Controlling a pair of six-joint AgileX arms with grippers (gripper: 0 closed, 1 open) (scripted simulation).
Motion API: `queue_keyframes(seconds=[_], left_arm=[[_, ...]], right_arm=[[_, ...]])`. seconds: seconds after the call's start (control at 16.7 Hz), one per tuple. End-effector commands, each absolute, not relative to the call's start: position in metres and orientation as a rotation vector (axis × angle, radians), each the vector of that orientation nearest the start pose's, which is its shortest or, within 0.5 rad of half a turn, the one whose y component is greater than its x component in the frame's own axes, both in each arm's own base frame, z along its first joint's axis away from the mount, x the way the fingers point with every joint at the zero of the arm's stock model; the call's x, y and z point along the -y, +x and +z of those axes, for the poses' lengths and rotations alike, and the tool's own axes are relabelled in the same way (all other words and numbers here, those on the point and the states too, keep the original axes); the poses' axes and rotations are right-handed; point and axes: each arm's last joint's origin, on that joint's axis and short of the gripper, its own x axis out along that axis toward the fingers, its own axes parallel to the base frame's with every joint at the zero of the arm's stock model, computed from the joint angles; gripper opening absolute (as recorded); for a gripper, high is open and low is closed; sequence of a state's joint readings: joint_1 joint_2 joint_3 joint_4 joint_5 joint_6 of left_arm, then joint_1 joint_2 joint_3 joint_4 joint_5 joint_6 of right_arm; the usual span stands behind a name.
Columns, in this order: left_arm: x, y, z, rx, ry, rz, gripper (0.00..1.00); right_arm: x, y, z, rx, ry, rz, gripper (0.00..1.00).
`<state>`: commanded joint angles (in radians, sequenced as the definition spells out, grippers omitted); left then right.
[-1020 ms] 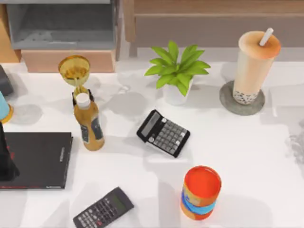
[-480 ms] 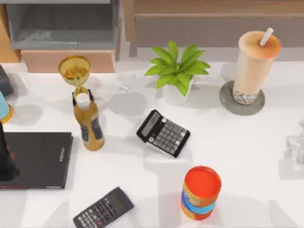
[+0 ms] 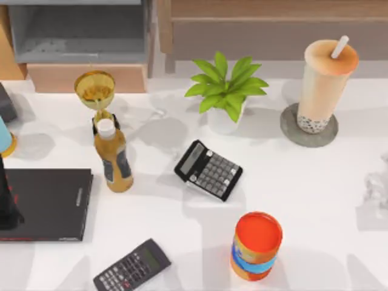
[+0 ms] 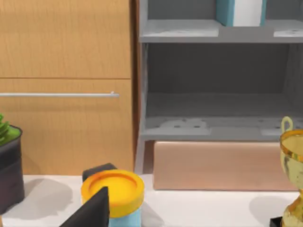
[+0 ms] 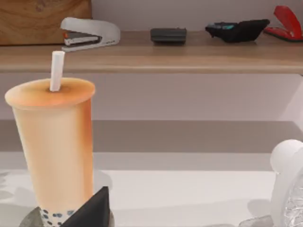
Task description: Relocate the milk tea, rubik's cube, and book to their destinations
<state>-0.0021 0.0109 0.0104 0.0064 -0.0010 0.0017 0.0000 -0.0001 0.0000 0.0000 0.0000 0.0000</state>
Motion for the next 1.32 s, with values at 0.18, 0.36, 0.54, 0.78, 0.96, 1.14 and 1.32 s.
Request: queue_keyframes(seconds=[0.18,0.36,0.54,0.78,0.96,1.14,1.32], left_arm=[[0.003,0.107,0.191,0.049,0.01,-0.008,1.0],[0.005,0.119,0.235,0.089,0.016,-0.012,1.0],[0.009,0.154,0.279,0.089,0.011,-0.011,1.0],[0.023,0.244,0.303,0.014,-0.006,-0.001,1.0],[0.038,0.32,0.288,-0.049,-0.016,0.005,1.0],[0.055,0.378,0.265,-0.068,-0.021,0.003,1.0],[0.07,0.415,0.251,-0.044,-0.024,-0.008,1.0]], right_arm=[[0.001,0.106,0.16,0.0,0.0,0.0,1.0],[0.001,0.106,0.16,0.0,0.0,0.0,1.0],[0.001,0.106,0.16,0.0,0.0,0.0,1.0],[0.001,0.106,0.16,0.0,0.0,0.0,1.0],[0.001,0.106,0.16,0.0,0.0,0.0,1.0],[0.001,0.106,0.16,0.0,0.0,0.0,1.0],[0.001,0.106,0.16,0.0,0.0,0.0,1.0]])
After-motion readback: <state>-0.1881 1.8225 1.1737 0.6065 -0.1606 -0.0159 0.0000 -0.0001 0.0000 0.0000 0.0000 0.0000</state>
